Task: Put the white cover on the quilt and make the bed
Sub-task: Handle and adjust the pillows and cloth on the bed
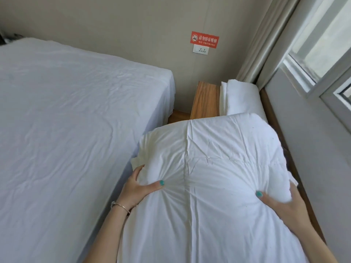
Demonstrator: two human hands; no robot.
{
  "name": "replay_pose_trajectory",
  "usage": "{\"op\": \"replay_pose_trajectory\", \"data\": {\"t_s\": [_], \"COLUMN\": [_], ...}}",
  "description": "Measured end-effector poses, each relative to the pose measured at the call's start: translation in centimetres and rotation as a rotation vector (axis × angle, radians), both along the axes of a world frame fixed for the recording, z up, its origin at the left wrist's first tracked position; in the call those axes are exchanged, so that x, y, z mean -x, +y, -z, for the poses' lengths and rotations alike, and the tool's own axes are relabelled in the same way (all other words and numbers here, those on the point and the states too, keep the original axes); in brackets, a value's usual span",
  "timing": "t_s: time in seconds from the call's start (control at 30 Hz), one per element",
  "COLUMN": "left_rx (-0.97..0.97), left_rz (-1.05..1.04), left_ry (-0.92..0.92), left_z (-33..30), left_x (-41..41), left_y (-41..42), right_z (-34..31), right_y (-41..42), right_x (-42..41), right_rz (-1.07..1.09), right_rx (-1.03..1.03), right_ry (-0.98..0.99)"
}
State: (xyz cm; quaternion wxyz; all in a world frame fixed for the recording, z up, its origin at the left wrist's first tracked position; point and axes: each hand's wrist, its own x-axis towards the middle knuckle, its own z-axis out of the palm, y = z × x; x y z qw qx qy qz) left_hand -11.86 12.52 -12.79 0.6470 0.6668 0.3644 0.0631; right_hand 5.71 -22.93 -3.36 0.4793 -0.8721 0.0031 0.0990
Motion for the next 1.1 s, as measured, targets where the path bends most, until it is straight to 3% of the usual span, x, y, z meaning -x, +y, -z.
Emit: {"op": "replay_pose_trajectory", "data": {"t_s": [0.33,0.67,1.1], "left_rx": [-0.021,-0.257,-0.414], "left_rz": [-0.397,-0.844,-1.254], "left_ry": [-0.133,-0.179,-0.079], "left_z": [-5.3,-13.0,-14.8], "left_x": [17.6,36.9,46.7], "left_y": [15.8,29.7,37.6], "right_z": [-4.1,-6.6,-7.5], "right_y": [27.2,55.3,78.7], "right_x": [8.4,19.1,27.3], "right_rz": [-0.417,-0.881,-1.284], "right_rx": [-0.164,-0.288,-0.406], "right_ry": [-0.09,-0.04,-0.003]}}
